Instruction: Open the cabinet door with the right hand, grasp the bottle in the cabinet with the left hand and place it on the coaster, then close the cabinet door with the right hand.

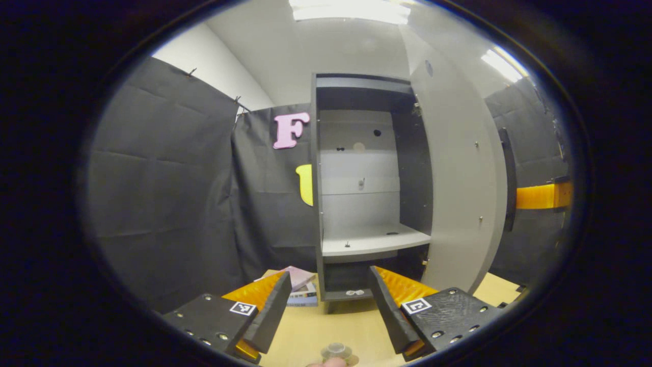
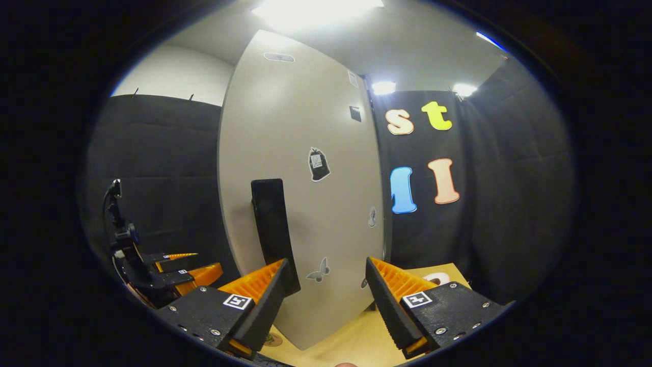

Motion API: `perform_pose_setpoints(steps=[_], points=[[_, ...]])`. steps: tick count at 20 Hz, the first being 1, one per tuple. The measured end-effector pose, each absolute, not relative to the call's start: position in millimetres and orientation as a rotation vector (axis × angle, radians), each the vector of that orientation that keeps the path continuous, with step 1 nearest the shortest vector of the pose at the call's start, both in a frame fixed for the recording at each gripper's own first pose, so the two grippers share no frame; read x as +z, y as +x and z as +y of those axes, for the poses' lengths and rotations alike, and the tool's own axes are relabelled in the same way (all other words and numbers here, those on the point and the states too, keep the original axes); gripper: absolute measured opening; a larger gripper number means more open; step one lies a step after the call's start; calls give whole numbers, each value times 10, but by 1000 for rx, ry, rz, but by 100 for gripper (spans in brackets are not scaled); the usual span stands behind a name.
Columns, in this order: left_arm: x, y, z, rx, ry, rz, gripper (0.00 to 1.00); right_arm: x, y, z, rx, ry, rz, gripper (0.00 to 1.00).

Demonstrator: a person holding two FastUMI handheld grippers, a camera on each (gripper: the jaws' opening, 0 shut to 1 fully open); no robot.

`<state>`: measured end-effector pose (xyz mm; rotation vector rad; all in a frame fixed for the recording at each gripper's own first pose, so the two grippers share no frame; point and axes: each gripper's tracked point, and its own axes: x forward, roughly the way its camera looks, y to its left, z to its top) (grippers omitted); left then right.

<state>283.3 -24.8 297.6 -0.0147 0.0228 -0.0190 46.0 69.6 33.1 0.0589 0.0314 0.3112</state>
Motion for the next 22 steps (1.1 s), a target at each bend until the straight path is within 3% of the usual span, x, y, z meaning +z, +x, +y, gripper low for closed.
perform_pose_setpoints(steps=[2,6,7,9,10,13,14,15,19,22], points=[[2960,2968,-88,-27,-15,24,92,332,557,902,322,53,30,90],[2935,3204,183,-49,16,22,92,280,820,1300,335,50,23,90],[2909,3255,244,-58,19,26,83,287,891,1379,325,48,16,92],[2871,3376,326,-82,18,34,92,301,1001,1513,302,55,4,92],[2830,3427,350,-93,20,38,92,310,1046,1531,284,62,1,92],[2890,3594,386,-114,23,25,92,354,1155,1495,236,79,-12,92],[2899,3632,366,-115,21,27,83,358,1191,1440,217,79,-14,92],[2918,3657,324,-118,12,28,92,355,1209,1391,198,77,-16,92],[3107,3778,88,-107,9,1,92,362,1396,1057,72,21,-41,92],[3315,3820,-128,-87,35,-33,92,342,1548,959,47,-20,-55,92]])
